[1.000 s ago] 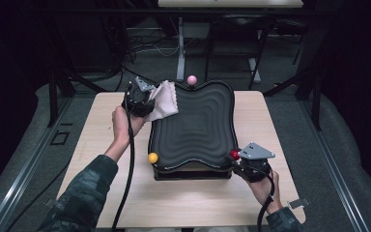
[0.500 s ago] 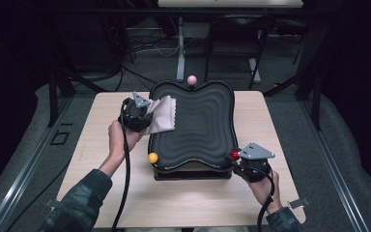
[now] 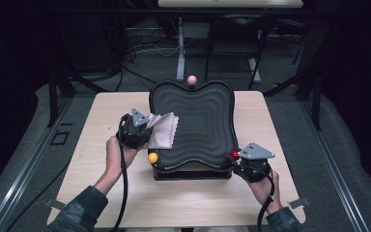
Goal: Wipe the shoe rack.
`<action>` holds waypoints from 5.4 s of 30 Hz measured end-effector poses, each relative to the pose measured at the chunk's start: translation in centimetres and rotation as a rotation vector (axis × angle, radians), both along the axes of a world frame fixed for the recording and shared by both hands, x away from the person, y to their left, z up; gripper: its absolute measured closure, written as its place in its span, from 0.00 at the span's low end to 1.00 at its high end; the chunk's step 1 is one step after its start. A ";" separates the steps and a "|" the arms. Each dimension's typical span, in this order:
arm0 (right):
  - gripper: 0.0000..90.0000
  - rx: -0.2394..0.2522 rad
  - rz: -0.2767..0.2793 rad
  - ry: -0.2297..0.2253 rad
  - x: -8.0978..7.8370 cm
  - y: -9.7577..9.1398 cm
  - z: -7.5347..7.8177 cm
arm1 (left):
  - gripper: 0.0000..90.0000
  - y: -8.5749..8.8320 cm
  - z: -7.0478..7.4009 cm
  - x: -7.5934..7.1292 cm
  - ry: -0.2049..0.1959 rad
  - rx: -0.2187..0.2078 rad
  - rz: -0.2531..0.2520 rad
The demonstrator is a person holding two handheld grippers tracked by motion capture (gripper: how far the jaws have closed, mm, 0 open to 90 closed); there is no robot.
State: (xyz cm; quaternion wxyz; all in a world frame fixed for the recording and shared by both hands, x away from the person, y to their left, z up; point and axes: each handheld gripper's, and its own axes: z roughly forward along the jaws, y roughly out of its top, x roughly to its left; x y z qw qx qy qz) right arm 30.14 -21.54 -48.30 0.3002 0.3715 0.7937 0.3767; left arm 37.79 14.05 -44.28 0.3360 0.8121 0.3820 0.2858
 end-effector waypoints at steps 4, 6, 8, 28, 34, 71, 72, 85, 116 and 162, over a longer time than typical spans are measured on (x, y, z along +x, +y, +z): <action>0.67 0.000 0.000 -0.001 0.0 0.0 0.0 | 0.82 0.2 -0.3 -0.9 0.008 -0.005 -0.017; 0.67 -0.001 -0.001 -0.001 0.0 0.0 0.0 | 0.82 0.3 -0.3 -1.4 0.015 -0.009 -0.027; 0.67 0.000 0.000 -0.001 0.0 0.0 0.0 | 0.82 0.3 -0.4 -1.8 0.018 -0.012 -0.037; 0.67 -0.001 -0.001 -0.001 0.0 0.0 0.0 | 0.83 0.7 -0.6 -1.3 0.031 -0.041 -0.027; 0.67 -0.001 -0.001 -0.001 0.0 0.0 0.0 | 0.83 0.8 -0.2 0.1 0.040 -0.065 -0.002; 0.67 -0.004 0.002 -0.002 0.0 0.0 0.0 | 0.81 -1.7 4.6 8.1 -0.032 -0.033 0.107; 0.67 -0.005 0.003 -0.002 0.0 0.0 0.0 | 0.81 -1.8 4.7 8.3 -0.032 -0.033 0.112; 0.67 -0.005 0.003 -0.002 0.0 0.0 0.0 | 0.81 -2.5 6.1 10.9 -0.040 -0.032 0.165; 0.67 -0.004 0.005 -0.004 0.0 0.0 0.0 | 0.81 -9.2 7.3 12.5 -0.034 -0.014 0.064; 0.67 -0.006 -0.002 -0.008 0.0 0.1 -0.1 | 0.81 -1.9 8.1 -1.7 0.025 -0.047 -0.174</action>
